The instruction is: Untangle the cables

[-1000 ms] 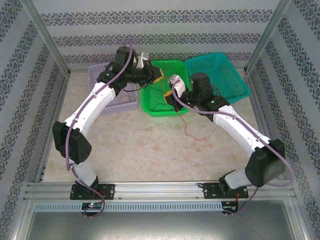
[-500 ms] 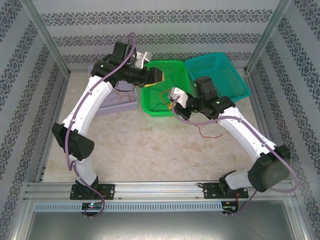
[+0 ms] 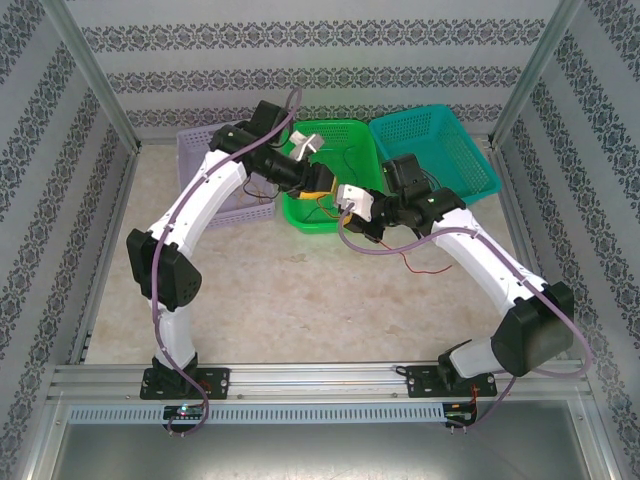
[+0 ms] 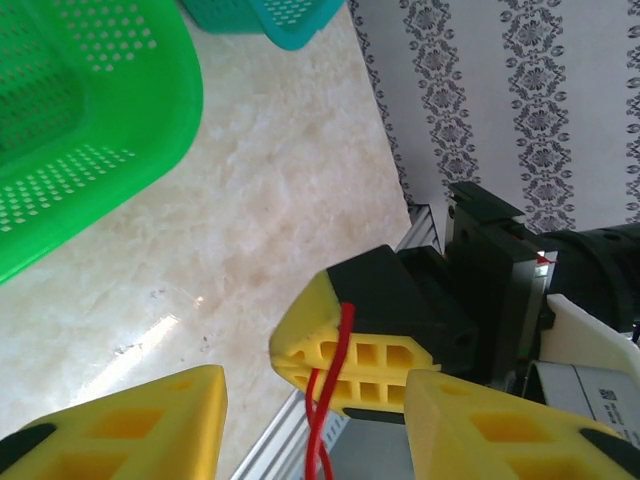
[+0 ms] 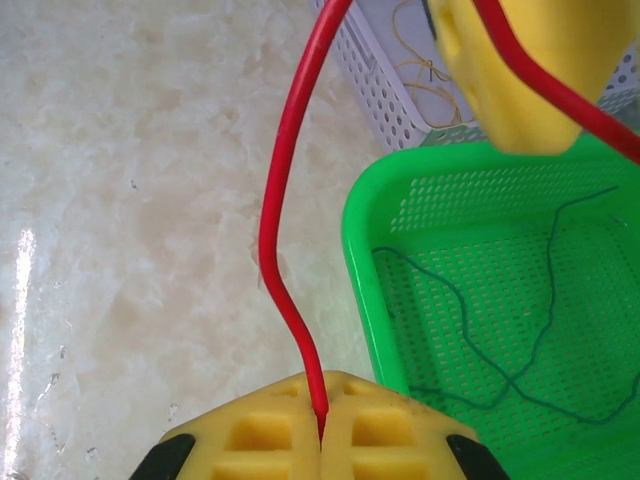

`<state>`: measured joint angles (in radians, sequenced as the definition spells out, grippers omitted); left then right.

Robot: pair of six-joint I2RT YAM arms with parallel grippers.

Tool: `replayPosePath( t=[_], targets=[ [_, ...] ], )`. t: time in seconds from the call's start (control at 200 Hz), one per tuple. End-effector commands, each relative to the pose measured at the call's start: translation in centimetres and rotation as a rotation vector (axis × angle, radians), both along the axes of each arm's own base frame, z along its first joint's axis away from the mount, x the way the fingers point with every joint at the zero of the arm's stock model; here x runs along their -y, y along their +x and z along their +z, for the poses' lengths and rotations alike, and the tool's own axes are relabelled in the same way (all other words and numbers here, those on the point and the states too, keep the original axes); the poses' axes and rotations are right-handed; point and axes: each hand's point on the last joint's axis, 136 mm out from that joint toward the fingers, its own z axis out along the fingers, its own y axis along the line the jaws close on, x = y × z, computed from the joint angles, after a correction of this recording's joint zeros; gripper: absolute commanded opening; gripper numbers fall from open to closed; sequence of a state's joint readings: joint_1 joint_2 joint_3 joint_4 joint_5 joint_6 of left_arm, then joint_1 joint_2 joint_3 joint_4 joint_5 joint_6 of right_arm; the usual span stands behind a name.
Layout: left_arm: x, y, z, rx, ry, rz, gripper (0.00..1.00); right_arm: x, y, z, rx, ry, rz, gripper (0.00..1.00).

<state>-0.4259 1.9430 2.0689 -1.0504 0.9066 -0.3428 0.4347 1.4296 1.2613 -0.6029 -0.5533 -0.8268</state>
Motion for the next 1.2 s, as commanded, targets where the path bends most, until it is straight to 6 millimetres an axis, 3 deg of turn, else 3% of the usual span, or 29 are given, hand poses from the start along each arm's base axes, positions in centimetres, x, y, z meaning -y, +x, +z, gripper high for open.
replayPosePath(
  t=[0.0, 0.165, 0.27, 0.42, 0.58, 0.674, 0.859, 1.009, 1.044, 1.154, 1.194],
  targets=[
    [0.3, -1.0, 0.0, -0.020, -0.016, -0.032, 0.42, -0.3, 0.1, 0.5, 0.025, -0.008, 0.022, 0.00],
    [0.5, -1.3, 0.0, -0.034, -0.023, -0.037, 0.27, -0.3, 0.2, 0.5, 0.022, 0.003, 0.004, 0.00],
    [-0.1, -0.5, -0.5, -0.009, 0.033, 0.014, 0.00, -0.3, -0.1, 0.6, 0.020, 0.006, 0.002, 0.00],
    [-3.6, 4.3, 0.3, 0.089, 0.138, 0.336, 0.00, -0.2, -1.3, 0.1, 0.004, 0.000, 0.001, 0.00],
    [-6.3, 8.6, 3.9, 0.148, -0.044, 0.763, 0.00, -0.5, -3.1, -0.2, -0.033, 0.024, -0.011, 0.00],
    [-6.3, 9.6, 5.1, 0.094, -0.243, 0.920, 0.00, -0.9, -3.6, -0.4, -0.063, 0.045, -0.045, 0.00],
    [-7.7, 9.9, 6.4, 0.085, -0.391, 1.100, 0.00, -1.0, -3.4, -0.8, -0.134, 0.057, -0.105, 0.00],
    [-7.1, 10.2, 7.5, 0.097, -0.406, 1.072, 0.00, -0.7, -3.1, -1.1, -0.141, 0.044, -0.125, 0.00],
    [-6.7, 10.1, 7.4, 0.090, -0.387, 1.049, 0.08, -0.4, -2.5, -0.9, -0.135, 0.049, -0.157, 0.00],
    [-6.9, 9.6, 7.2, 0.098, -0.333, 1.032, 0.62, 2.7, 1.6, -0.2, -0.079, 0.045, -0.343, 0.00],
    [-7.5, 9.1, 7.7, 0.122, -0.307, 1.037, 0.70, 4.3, 3.3, 0.1, -0.045, 0.032, -0.411, 0.00]
  ],
)
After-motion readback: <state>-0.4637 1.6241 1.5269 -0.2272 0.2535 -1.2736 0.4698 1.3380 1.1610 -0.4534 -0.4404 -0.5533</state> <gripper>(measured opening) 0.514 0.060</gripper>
